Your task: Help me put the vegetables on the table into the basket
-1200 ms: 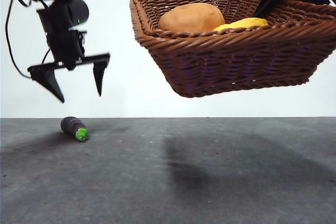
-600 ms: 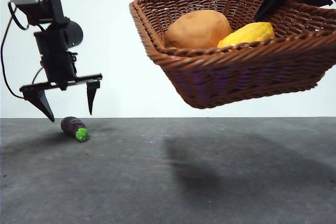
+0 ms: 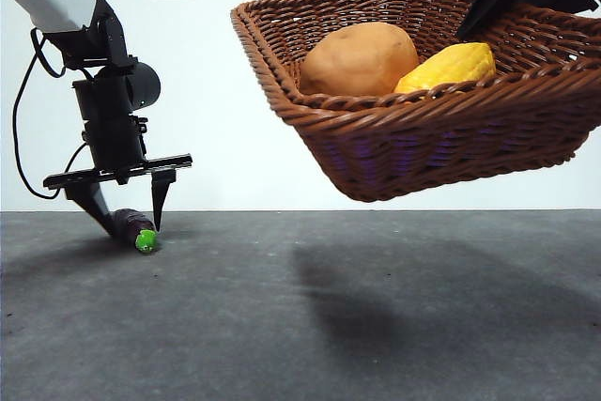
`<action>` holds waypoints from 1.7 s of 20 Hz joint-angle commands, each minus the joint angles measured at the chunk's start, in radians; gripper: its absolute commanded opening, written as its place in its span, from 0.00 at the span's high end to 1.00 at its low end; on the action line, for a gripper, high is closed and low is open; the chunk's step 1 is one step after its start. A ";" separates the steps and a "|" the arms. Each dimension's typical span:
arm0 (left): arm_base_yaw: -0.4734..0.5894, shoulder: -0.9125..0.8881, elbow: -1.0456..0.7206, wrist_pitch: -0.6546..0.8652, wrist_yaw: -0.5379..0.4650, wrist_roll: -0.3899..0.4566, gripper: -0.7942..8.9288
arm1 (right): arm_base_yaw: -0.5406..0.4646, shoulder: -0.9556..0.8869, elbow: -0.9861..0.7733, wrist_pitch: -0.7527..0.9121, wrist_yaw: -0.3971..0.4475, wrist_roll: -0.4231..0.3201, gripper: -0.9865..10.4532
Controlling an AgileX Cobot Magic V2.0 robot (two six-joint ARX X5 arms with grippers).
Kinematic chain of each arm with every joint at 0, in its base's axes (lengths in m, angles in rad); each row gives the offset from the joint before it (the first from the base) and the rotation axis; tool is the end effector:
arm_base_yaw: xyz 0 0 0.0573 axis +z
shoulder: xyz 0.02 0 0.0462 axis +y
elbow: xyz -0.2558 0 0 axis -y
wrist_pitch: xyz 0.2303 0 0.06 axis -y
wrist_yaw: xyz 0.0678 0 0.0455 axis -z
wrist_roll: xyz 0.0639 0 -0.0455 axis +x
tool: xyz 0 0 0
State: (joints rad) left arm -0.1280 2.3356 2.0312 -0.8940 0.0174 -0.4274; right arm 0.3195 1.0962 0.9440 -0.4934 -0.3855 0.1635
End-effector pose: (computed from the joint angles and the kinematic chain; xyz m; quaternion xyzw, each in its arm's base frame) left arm 0.4786 -0.0627 0.1536 -0.1442 0.5630 0.0608 0.8115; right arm 0.2215 0.0986 0.2790 0.0831 0.3427 0.3004 0.8862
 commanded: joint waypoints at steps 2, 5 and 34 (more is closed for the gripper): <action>-0.004 0.023 -0.001 0.005 0.009 0.031 0.93 | 0.000 -0.006 0.002 0.021 -0.007 -0.012 0.92; -0.004 0.023 -0.001 0.002 0.019 0.047 0.93 | 0.000 -0.006 0.002 0.020 -0.008 -0.011 0.92; 0.070 -1.485 -1.150 0.302 0.585 0.202 0.93 | 0.243 0.439 0.001 0.311 -0.021 0.291 0.92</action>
State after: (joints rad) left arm -0.0589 0.8433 0.8921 -0.5991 0.5995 -0.1997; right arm 0.5625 1.5368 0.9440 -0.1982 -0.3923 0.4141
